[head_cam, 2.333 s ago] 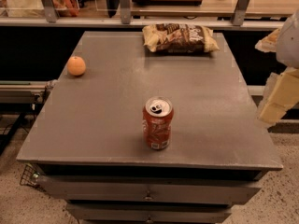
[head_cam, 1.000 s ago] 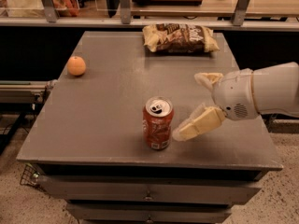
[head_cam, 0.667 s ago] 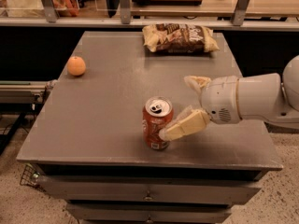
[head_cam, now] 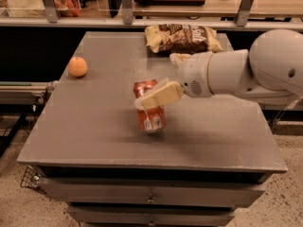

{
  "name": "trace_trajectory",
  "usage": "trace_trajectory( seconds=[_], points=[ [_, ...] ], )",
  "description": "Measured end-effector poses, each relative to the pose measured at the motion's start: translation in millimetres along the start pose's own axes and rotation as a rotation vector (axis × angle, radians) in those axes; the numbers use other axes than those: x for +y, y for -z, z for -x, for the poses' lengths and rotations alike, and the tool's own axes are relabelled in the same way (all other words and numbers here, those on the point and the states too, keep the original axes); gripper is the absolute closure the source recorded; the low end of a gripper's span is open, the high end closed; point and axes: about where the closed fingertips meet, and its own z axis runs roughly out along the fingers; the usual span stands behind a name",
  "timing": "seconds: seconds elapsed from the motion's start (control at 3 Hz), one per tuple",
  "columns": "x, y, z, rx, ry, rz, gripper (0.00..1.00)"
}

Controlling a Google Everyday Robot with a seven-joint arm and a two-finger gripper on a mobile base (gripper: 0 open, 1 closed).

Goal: Knock coke can over

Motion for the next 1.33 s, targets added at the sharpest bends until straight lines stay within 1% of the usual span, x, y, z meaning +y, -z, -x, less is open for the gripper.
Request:
trace_trajectory(
  seconds=[0.33, 0.67, 1.0, 1.33],
  points=[
    [-23, -31, 21, 0.007, -0.038, -0.042, 0.00],
    [-39, -45, 12, 0.019, -0.074, -0.052, 0.00],
    [-52, -21, -4, 0.017, -0.054, -0.049, 0.00],
    [-74, 33, -15, 0.034, 0.044, -0.071, 0.00]
  ],
)
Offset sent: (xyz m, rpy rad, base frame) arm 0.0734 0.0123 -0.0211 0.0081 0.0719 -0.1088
